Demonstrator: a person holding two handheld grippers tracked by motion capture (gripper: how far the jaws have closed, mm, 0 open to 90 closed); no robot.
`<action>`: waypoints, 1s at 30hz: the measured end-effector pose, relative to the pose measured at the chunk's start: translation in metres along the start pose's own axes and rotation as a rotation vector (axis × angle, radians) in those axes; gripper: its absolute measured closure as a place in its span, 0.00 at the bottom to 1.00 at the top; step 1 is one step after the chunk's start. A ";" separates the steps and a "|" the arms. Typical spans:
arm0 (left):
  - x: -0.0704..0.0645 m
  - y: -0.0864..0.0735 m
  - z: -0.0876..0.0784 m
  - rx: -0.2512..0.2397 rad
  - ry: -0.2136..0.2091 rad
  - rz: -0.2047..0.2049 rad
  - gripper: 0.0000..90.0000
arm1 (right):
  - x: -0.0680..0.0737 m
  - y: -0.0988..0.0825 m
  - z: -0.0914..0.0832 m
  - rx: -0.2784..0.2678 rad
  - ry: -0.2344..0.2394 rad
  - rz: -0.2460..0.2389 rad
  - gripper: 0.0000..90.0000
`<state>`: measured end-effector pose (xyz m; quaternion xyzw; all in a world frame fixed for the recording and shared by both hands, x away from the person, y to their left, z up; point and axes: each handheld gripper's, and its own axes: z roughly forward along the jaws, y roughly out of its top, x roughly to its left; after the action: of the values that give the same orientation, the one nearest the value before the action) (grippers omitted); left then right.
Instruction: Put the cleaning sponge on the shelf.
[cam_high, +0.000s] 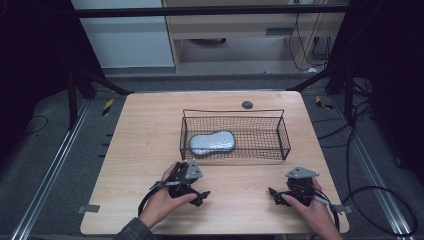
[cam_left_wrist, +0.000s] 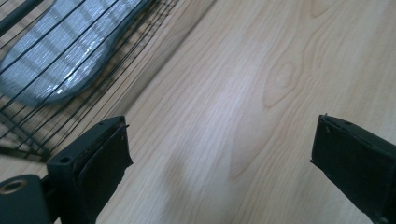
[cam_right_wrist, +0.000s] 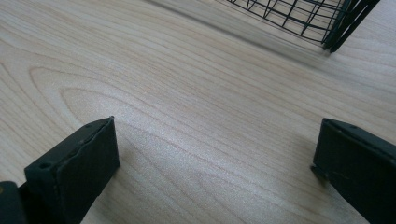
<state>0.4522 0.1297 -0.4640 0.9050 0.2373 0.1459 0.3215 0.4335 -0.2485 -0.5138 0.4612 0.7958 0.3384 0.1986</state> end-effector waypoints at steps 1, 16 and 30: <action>0.002 -0.004 -0.001 0.003 0.006 -0.009 0.04 | 0.000 0.000 0.000 0.000 0.000 0.000 0.00; 0.047 -0.050 -0.014 0.054 0.183 -0.167 0.05 | 0.000 0.000 0.000 -0.001 0.000 -0.001 0.00; 0.092 -0.070 -0.011 0.035 0.288 -0.295 0.05 | 0.000 0.000 0.000 0.000 0.001 -0.002 0.00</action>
<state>0.5025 0.2307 -0.4910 0.8357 0.4132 0.2211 0.2862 0.4336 -0.2486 -0.5138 0.4604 0.7964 0.3385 0.1983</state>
